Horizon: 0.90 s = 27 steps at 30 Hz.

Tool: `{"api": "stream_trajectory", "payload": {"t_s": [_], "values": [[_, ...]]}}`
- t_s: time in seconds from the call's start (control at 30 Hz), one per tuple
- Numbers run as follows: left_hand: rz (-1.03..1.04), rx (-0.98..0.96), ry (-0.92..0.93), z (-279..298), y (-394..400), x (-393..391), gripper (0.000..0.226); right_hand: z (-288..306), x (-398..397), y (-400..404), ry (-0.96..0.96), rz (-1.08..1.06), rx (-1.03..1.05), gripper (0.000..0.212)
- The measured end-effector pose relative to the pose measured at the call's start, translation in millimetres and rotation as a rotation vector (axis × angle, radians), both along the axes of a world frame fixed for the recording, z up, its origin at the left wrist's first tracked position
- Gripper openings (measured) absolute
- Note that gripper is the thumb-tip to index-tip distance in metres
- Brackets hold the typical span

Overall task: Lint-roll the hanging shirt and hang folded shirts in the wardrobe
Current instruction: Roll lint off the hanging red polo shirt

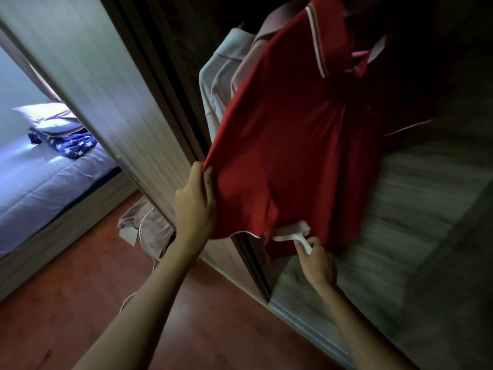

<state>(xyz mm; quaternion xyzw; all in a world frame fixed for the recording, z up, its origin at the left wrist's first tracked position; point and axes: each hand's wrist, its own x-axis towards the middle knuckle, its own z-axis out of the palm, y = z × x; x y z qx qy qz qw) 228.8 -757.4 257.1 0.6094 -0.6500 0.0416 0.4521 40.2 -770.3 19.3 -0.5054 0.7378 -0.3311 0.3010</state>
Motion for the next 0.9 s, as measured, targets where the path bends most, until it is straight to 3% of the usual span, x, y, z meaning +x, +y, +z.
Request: {"api": "stream_trajectory", "payload": {"t_s": [0.23,0.4,0.5,0.6,0.73,0.9], "values": [[-0.034,-0.071,-0.049,-9,-5,-2,0.018,112,-53,-15,-0.179,-0.263,-0.447,0.018],[-0.011,-0.073,-0.062,-11,-6,-3,0.033,188,-74,-26,-0.303,-0.332,-0.787,0.011],[0.001,-0.102,-0.072,-10,-7,-2,0.037,172,-79,-44,-0.305,-0.250,-0.726,0.011],[0.002,-0.125,-0.073,-8,-7,-4,0.034,124,-82,-57,-0.301,-0.174,-0.533,0.010],[0.030,-0.099,-0.111,-4,-10,1,0.052,89,-81,-45,-0.278,-0.175,-0.352,0.015],[0.030,-0.099,-0.087,-1,-10,3,0.035,118,-85,-49,-0.310,-0.263,-0.524,0.018]]}}
